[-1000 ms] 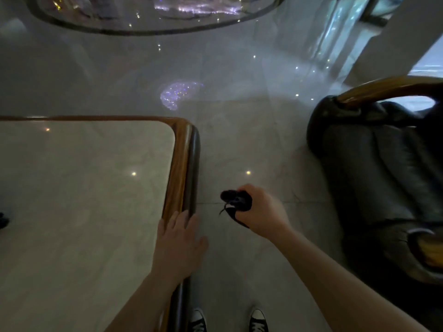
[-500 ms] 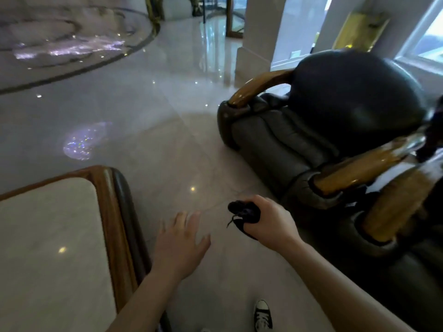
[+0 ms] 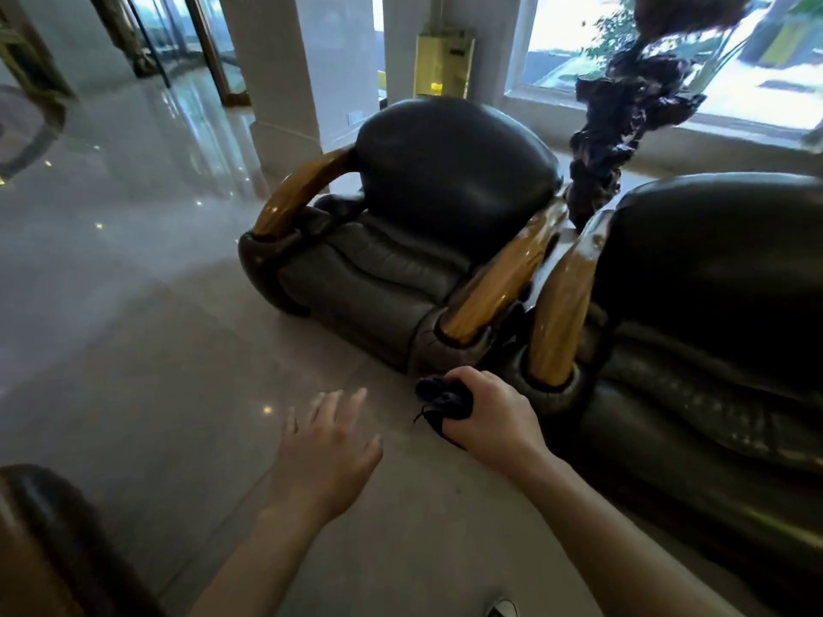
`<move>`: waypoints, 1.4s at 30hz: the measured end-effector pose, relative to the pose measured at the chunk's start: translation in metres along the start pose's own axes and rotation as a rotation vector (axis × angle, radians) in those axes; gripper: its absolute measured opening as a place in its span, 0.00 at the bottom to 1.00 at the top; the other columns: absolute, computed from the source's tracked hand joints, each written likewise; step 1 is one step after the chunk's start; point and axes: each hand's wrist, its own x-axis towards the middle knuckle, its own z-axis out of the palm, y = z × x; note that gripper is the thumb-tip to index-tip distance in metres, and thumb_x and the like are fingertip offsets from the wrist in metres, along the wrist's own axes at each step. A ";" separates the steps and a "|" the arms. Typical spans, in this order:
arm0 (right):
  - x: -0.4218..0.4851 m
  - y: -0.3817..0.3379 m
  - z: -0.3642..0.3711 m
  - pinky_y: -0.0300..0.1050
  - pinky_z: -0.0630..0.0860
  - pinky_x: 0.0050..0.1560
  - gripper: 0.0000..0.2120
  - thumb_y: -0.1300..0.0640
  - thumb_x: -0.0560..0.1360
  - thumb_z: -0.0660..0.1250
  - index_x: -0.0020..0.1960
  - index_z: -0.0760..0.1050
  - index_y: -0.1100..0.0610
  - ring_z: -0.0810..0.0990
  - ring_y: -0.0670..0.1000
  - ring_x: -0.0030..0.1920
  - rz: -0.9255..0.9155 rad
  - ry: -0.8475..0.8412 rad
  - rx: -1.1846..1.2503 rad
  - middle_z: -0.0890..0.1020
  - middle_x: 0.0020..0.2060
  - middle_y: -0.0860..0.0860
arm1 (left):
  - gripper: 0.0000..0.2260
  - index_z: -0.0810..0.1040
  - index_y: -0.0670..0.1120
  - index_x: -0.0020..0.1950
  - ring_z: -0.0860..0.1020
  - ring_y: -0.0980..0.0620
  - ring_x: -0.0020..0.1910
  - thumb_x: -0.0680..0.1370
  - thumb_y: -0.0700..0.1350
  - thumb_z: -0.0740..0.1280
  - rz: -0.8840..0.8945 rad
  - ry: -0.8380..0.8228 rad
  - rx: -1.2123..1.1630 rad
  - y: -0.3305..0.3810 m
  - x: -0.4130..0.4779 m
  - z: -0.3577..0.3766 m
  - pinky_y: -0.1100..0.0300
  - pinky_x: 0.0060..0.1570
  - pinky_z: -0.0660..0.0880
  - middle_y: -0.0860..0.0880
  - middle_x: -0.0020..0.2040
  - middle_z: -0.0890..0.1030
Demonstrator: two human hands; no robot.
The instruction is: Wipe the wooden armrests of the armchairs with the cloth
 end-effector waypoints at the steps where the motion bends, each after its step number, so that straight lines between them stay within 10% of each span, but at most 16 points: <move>1: 0.005 0.011 -0.009 0.45 0.76 0.45 0.23 0.42 0.67 0.71 0.61 0.73 0.39 0.78 0.47 0.48 0.012 0.014 -0.003 0.78 0.49 0.40 | 0.30 0.55 0.55 0.78 0.58 0.48 0.77 0.78 0.62 0.55 0.016 -0.003 -0.004 0.013 0.012 0.003 0.43 0.75 0.53 0.50 0.77 0.62; 16: 0.087 0.163 -0.123 0.44 0.79 0.46 0.22 0.46 0.69 0.74 0.62 0.73 0.40 0.78 0.45 0.48 0.087 0.113 -0.016 0.78 0.49 0.41 | 0.30 0.58 0.57 0.78 0.58 0.49 0.78 0.78 0.63 0.57 0.124 -0.008 -0.036 0.165 0.154 0.041 0.42 0.75 0.52 0.50 0.78 0.64; 24: 0.122 0.195 -0.129 0.33 0.68 0.37 0.24 0.47 0.69 0.74 0.64 0.73 0.40 0.76 0.43 0.46 0.181 0.147 0.003 0.77 0.48 0.40 | 0.30 0.58 0.56 0.77 0.59 0.49 0.77 0.77 0.64 0.54 0.195 -0.047 -0.002 0.179 0.215 0.058 0.41 0.74 0.55 0.49 0.76 0.65; 42: 0.272 0.225 -0.096 0.40 0.78 0.46 0.24 0.49 0.70 0.73 0.65 0.74 0.43 0.79 0.45 0.48 0.489 0.223 0.053 0.78 0.50 0.42 | 0.29 0.58 0.55 0.78 0.59 0.48 0.77 0.78 0.63 0.55 0.469 -0.213 -0.009 0.172 0.450 0.107 0.42 0.76 0.55 0.48 0.77 0.64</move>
